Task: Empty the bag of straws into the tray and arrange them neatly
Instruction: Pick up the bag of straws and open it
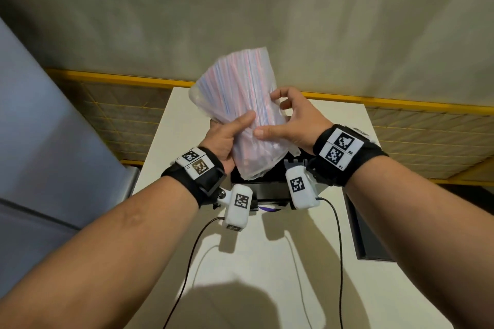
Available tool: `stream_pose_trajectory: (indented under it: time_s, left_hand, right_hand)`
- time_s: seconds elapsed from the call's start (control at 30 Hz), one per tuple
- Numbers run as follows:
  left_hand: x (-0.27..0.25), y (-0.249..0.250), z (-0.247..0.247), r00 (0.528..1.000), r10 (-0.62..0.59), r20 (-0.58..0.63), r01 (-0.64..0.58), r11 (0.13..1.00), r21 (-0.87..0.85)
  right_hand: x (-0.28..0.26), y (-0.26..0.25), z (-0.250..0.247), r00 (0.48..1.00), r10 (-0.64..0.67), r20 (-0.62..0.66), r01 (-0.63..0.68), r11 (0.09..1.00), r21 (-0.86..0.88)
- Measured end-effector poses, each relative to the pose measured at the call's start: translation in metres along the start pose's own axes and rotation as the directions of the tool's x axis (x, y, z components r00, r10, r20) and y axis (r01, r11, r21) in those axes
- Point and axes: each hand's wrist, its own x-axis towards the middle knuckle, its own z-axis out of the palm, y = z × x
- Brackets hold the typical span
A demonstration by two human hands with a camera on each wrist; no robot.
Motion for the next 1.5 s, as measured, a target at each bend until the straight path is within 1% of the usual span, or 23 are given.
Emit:
stream_pose_trajectory:
  time_s: [0.1,0.13,0.17,0.2,0.23,0.27,0.37,0.43,0.5,0.6,0.67,0.73,0.83,0.93,1.03,1.2,1.27,1.33,1.43,1.5]
  left_hand:
    - [0.003,-0.006,0.003,1.0,0.027,-0.005,-0.026,0.995,0.101]
    - [0.003,-0.007,0.004,0.999,0.032,-0.009,-0.031,0.991,0.13]
    - [0.002,-0.007,0.006,0.999,0.039,-0.008,-0.037,0.986,0.162]
    - [0.001,-0.007,0.007,0.999,0.049,-0.001,-0.048,0.979,0.196]
    - [0.001,-0.008,0.006,0.998,0.058,0.011,-0.059,0.971,0.234]
    - [0.002,-0.009,0.006,0.997,0.067,0.027,-0.072,0.957,0.279]
    - [0.006,-0.008,0.002,0.992,0.093,0.086,-0.122,0.893,0.433]
    - [0.009,-0.004,-0.001,0.982,0.096,0.161,-0.17,0.814,0.556]
    - [0.013,0.0,-0.006,0.975,0.076,0.207,-0.2,0.703,0.683]
    - [0.015,0.003,-0.013,0.976,0.058,0.208,-0.208,0.512,0.833]
    - [0.016,0.0,-0.018,0.982,0.083,0.171,-0.19,0.406,0.894]
    - [0.014,-0.003,-0.021,0.984,0.121,0.131,-0.166,0.341,0.925]
    - [0.01,-0.008,-0.02,0.981,0.165,0.101,-0.149,0.308,0.94]
    - [0.002,-0.009,-0.02,0.983,0.157,0.091,-0.131,0.268,0.954]
    - [-0.005,-0.008,-0.025,0.99,0.127,0.065,-0.093,0.227,0.969]
    - [-0.014,-0.004,-0.029,0.991,0.133,0.016,-0.043,0.203,0.978]
    - [-0.016,-0.004,-0.028,0.99,0.142,0.008,-0.036,0.194,0.98]
    - [-0.019,-0.006,-0.023,0.987,0.157,0.029,-0.056,0.168,0.984]
    - [-0.021,-0.005,-0.016,0.98,0.196,0.034,-0.064,0.144,0.987]
    - [-0.021,-0.003,-0.013,0.979,0.2,0.034,-0.055,0.097,0.994]
  right_hand:
    - [0.004,0.009,-0.007,1.0,-0.016,-0.021,0.016,0.999,-0.03]
    - [0.006,0.013,-0.008,1.0,-0.005,-0.018,0.005,1.0,-0.001]
    - [0.008,0.016,-0.009,1.0,0.023,0.002,-0.024,0.996,0.086]
    - [0.01,0.019,-0.01,0.998,0.056,0.038,-0.063,0.978,0.201]
    - [0.011,0.023,-0.01,0.995,0.073,0.075,-0.091,0.957,0.275]
    - [0.012,0.024,-0.011,0.993,0.067,0.099,-0.093,0.953,0.289]
    - [0.012,0.021,-0.013,0.992,-0.012,0.124,-0.012,0.981,0.193]
    - [0.011,0.018,-0.013,0.994,-0.062,0.087,0.045,0.982,0.181]
    - [0.01,0.019,-0.013,0.994,-0.096,0.049,0.087,0.983,0.163]
    - [0.009,0.027,-0.013,0.994,-0.109,0.009,0.107,0.986,0.129]
    - [0.008,0.031,-0.013,0.993,-0.117,-0.014,0.117,0.989,0.089]
    - [0.006,0.033,-0.013,0.992,-0.128,-0.022,0.129,0.99,0.05]
    - [0.004,0.035,-0.014,0.99,-0.139,-0.02,0.14,0.99,0.025]
    - [0.002,0.039,-0.016,0.991,-0.134,-0.008,0.134,0.991,-0.015]
    - [-0.003,0.045,-0.017,0.996,-0.091,0.008,0.091,0.991,-0.097]
    - [-0.014,0.047,-0.014,0.999,-0.025,0.04,0.031,0.987,-0.16]
    - [-0.016,0.045,-0.014,0.999,-0.015,0.051,0.025,0.982,-0.187]
    - [-0.016,0.042,-0.014,0.999,-0.021,0.05,0.031,0.977,-0.212]
    - [-0.015,0.037,-0.017,0.998,-0.059,0.025,0.063,0.973,-0.222]
    - [-0.014,0.035,-0.02,0.997,-0.077,0.018,0.079,0.969,-0.233]
